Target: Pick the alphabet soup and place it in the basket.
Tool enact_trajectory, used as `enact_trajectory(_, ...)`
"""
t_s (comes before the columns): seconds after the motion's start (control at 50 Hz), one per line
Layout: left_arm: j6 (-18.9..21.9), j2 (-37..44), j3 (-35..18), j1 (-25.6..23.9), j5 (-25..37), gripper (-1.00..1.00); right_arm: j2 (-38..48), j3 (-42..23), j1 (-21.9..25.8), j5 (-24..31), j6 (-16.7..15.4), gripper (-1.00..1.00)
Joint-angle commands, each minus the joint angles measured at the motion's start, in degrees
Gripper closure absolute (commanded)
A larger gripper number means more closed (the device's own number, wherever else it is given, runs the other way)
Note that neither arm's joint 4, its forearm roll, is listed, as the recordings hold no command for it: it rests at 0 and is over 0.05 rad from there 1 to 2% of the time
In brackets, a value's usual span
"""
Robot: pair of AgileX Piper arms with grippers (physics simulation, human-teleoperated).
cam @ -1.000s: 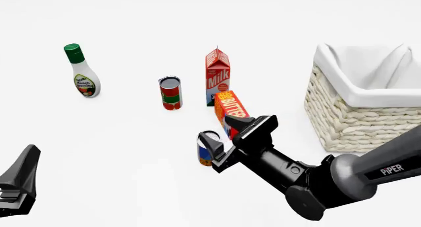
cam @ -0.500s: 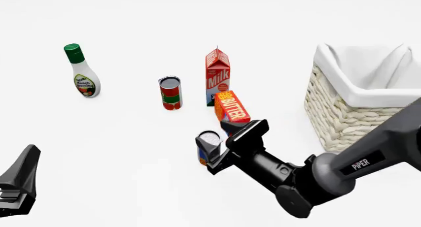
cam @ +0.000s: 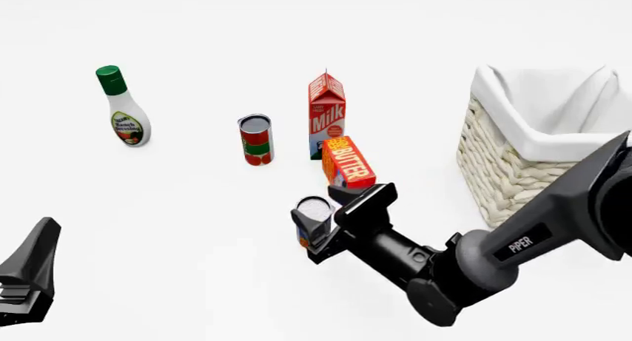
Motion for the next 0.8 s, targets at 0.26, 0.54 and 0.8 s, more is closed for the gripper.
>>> enact_trajectory(0.26, 0.00, 0.00, 0.00, 0.00, 0.00, -1.00, 4.16, -1.99, -0.53, -0.76, 0.91, -1.00)
enact_trajectory(0.54, 0.00, 0.00, 0.00, 0.00, 0.00, -1.00, 6.85, -3.74, -0.57, -0.55, 1.19, -1.00)
enact_trajectory(0.8, 0.00, 0.00, 0.00, 0.00, 0.00, -1.00, 9.99, -5.72, -0.84, -0.45, 1.49, -1.00)
